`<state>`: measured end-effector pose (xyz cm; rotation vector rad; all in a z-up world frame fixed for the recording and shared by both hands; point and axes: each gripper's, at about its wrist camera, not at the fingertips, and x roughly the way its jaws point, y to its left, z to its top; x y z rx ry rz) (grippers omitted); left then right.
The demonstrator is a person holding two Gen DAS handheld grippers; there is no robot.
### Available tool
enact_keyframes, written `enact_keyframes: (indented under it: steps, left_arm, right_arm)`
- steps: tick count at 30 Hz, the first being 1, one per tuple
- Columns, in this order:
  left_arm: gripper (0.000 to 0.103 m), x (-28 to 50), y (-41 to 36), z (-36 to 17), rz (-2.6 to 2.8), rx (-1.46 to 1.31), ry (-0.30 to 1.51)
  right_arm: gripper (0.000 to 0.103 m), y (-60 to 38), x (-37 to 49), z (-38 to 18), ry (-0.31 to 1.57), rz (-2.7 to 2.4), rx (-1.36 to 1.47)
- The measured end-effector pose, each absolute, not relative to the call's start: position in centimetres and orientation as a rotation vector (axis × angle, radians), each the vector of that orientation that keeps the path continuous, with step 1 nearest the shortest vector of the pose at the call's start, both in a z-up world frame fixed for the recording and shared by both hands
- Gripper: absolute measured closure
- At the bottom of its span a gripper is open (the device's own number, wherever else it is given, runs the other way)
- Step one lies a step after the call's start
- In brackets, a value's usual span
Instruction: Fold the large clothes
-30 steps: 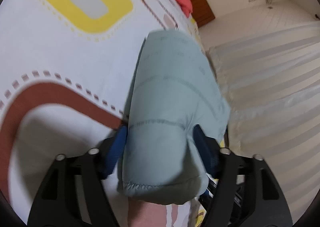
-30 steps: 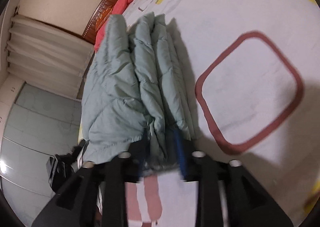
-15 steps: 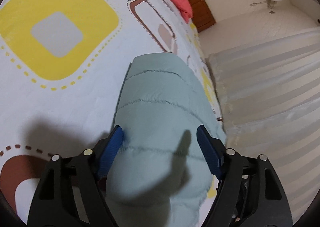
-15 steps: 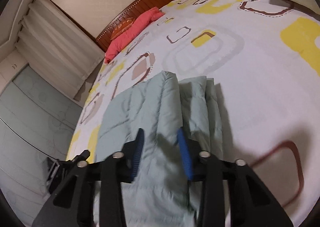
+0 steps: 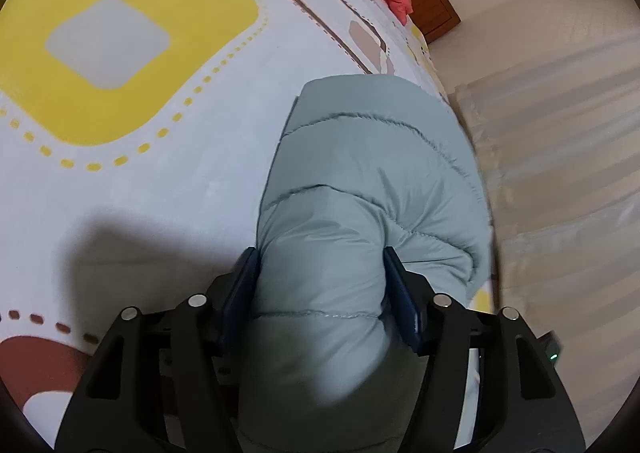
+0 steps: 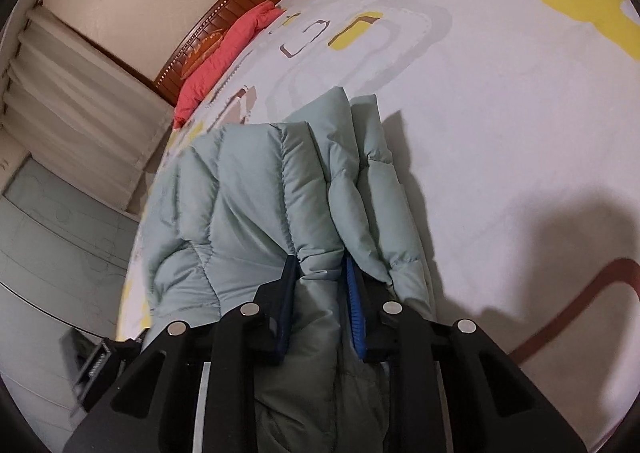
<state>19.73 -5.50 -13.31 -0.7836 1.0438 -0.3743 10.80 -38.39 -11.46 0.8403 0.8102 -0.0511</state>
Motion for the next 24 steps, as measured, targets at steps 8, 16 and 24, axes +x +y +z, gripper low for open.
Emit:
enact_keyframes:
  steps: [8, 16, 24]
  left_arm:
    - [0.015, 19.7, -2.5, -13.9, -0.353, -1.063, 1.047]
    - [0.010, 20.1, -5.6, -13.9, -0.409, -0.971, 1.086]
    - [0.038, 20.5, -7.1, -14.2, -0.413, -0.934, 1.078]
  right_arm:
    - [0.021, -41.4, 8.1, -9.5, 0.681, -0.090, 0.910]
    - [0.021, -40.3, 11.1, -13.6, 0.752, 0.059, 1.004]
    - [0.060, -39.5, 11.1, -14.7, 0.740, 0.121, 1.076]
